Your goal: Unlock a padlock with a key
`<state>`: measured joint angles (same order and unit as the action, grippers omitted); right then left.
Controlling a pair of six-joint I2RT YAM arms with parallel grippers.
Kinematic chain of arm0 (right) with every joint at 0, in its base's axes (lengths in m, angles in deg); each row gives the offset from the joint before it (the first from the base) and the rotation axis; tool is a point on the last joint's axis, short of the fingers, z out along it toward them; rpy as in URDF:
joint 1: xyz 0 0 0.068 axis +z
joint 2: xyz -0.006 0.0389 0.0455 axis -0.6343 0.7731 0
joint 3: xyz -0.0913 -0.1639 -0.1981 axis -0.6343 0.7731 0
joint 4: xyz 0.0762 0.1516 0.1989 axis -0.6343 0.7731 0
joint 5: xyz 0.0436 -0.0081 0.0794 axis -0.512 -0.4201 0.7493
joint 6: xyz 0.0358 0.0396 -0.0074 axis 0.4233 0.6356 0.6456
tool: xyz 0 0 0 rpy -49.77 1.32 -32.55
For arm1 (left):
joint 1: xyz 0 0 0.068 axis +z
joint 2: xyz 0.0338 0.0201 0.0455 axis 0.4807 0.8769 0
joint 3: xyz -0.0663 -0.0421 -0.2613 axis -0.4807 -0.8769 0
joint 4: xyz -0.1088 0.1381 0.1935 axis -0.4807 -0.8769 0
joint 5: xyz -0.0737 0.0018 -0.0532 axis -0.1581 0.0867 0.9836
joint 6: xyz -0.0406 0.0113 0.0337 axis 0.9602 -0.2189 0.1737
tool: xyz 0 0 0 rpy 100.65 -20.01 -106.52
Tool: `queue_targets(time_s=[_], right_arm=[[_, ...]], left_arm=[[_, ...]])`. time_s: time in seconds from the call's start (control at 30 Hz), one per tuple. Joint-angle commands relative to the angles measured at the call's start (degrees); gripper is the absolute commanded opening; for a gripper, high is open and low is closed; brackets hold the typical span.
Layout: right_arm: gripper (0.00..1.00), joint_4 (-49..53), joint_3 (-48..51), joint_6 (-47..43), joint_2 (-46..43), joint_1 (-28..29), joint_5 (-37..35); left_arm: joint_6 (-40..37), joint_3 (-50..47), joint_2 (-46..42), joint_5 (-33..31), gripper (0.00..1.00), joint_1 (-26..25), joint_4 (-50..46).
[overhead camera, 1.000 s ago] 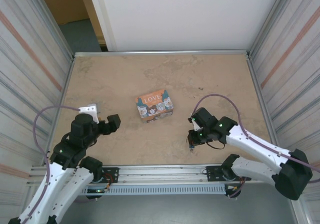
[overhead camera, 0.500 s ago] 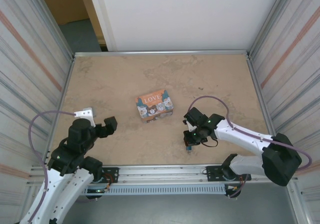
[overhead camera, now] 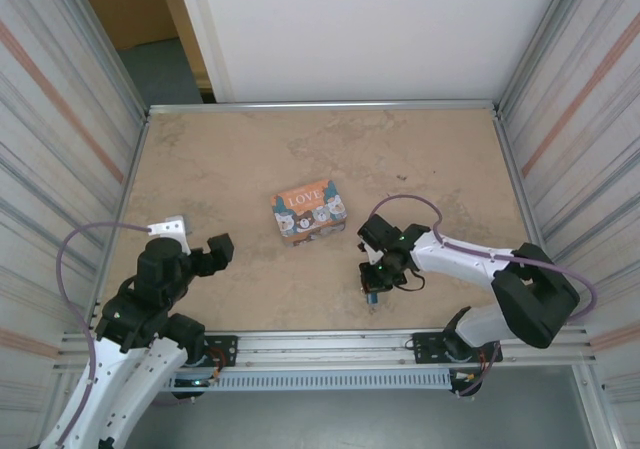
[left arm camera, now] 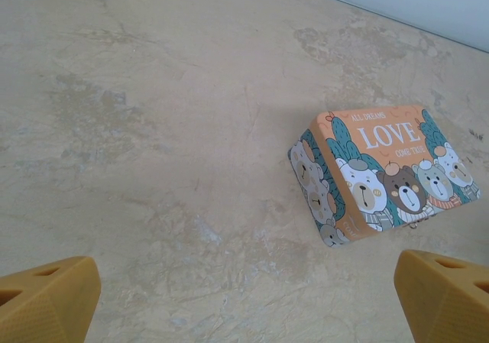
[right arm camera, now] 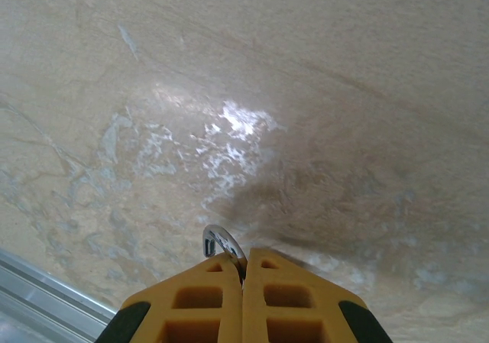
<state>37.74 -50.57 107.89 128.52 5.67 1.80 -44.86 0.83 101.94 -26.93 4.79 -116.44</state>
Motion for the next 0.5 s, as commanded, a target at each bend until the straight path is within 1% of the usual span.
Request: queue_targets(time_s=[0.0, 0.17, 0.33, 0.47], right_arm=[[0.00, 0.0, -1.6, -1.6, 1.2, 0.4, 0.8], [0.01, 0.0, -1.5, -1.4, 1.5, 0.4, -0.3], [0.09, 0.1, -1.6, -1.2, 0.5, 0.5, -1.1], [0.17, 0.3, -1.4, -0.9, -2.3, 0.5, -2.5]], left_arm=[[-0.3, -0.2, -0.3, -1.9, 0.99, 0.4, -0.6], [-0.3, 0.0, -0.3, -1.9, 0.99, 0.3, -0.9], [-0.2, 0.5, -0.6, -2.1, 0.99, 0.4, -1.5], [-0.2, 0.7, -0.9, -1.6, 0.99, 0.4, -1.6]])
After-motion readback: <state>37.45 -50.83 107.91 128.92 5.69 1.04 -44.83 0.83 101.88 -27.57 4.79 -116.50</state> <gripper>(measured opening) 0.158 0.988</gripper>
